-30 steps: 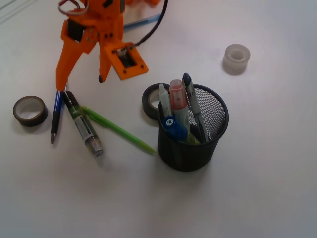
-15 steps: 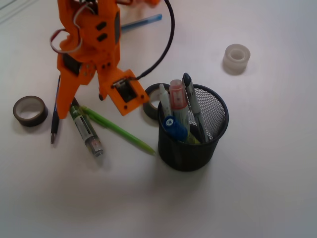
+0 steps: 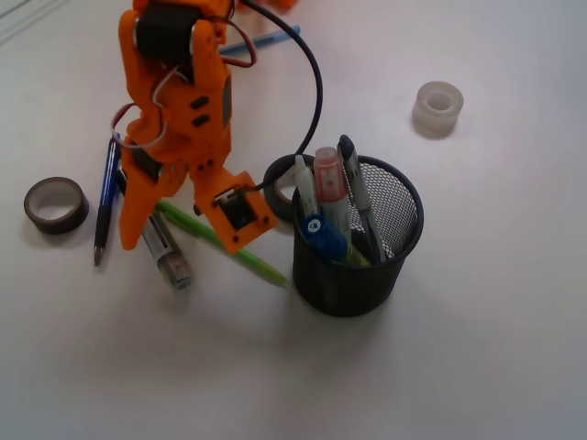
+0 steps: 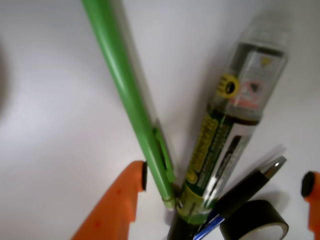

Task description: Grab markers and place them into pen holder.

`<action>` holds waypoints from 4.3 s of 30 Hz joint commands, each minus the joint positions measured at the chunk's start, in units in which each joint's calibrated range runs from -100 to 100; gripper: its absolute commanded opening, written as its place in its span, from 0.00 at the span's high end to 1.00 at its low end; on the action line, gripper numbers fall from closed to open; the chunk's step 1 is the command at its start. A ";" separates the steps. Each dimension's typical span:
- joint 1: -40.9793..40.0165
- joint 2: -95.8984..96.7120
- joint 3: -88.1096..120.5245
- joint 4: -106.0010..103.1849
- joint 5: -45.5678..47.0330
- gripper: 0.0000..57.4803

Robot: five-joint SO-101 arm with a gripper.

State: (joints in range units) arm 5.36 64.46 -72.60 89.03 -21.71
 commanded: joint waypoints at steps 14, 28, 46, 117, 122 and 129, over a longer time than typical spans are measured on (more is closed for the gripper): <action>1.03 4.01 -2.77 -6.88 -0.93 0.53; 0.88 3.84 -2.77 -4.34 -0.68 0.99; -1.81 -18.01 -26.50 8.52 -8.94 0.99; -17.44 -19.20 -26.68 -8.28 -16.36 0.58; -15.12 -30.33 -26.23 10.18 -12.36 0.59; -17.14 -37.73 -25.95 10.71 -6.30 0.58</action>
State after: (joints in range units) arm -11.65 31.01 -96.77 98.79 -29.23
